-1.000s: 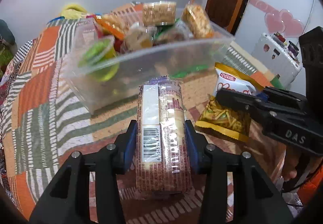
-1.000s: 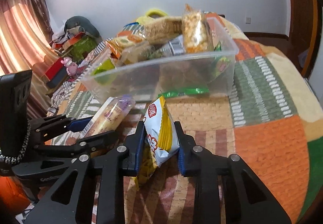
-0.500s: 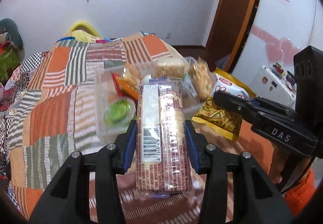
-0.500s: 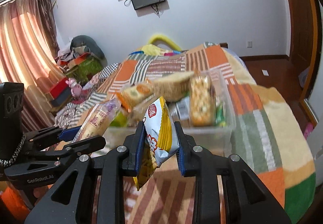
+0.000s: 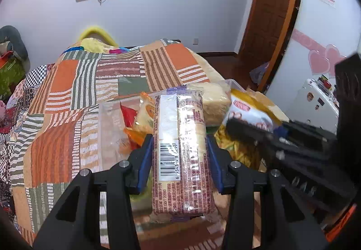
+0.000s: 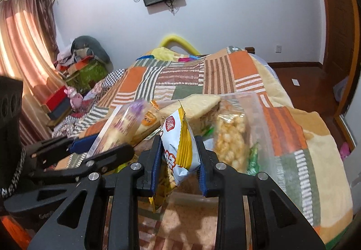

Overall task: Organize snacks
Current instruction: 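Lower the chip bag and wafer pack into the clear box and open both tools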

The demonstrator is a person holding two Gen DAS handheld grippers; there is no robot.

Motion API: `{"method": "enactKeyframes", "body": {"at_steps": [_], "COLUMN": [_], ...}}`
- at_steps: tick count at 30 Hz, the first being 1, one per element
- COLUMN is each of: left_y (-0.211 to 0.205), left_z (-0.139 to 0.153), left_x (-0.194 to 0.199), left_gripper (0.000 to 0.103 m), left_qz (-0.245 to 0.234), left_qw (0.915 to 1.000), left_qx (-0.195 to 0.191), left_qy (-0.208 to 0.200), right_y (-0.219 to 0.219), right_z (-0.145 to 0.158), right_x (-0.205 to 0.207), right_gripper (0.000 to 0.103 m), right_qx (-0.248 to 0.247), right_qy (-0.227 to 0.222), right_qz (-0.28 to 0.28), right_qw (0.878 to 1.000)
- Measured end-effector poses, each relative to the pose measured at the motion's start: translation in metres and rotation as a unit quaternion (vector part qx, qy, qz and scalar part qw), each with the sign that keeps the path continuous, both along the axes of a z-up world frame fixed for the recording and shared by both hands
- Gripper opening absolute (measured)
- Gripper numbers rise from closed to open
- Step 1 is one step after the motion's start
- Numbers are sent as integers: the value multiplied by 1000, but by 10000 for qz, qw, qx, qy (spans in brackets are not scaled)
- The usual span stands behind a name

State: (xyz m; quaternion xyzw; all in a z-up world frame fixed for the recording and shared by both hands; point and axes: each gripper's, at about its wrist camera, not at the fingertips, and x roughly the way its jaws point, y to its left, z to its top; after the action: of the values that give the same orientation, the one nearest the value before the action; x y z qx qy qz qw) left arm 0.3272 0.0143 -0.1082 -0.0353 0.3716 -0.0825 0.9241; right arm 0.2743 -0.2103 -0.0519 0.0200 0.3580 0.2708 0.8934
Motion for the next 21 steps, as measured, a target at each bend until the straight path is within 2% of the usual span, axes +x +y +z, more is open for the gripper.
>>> {"method": "enactKeyframes", "body": {"at_steps": [5, 11, 17, 21], "left_y": [8, 6, 12, 18], "left_z": [-6, -12, -13, -8], "left_x": [15, 18, 15, 6], "left_gripper": [45, 45, 47, 48], "left_qz": [156, 117, 109, 131], "left_qw": [9996, 9997, 9990, 9987], "left_qx": [-182, -132, -302, -421], "left_qy": [164, 196, 298, 246], "right_y": [2, 0, -8, -8], "right_z": [-7, -8, -6, 1], "right_x": [5, 10, 9, 2], "right_gripper": [25, 28, 48, 51], "right_qx": [-84, -106, -105, -197], "right_qy": [42, 99, 200, 60], "right_qz": [28, 27, 2, -13], "right_qw": [10000, 9999, 9997, 9998]}}
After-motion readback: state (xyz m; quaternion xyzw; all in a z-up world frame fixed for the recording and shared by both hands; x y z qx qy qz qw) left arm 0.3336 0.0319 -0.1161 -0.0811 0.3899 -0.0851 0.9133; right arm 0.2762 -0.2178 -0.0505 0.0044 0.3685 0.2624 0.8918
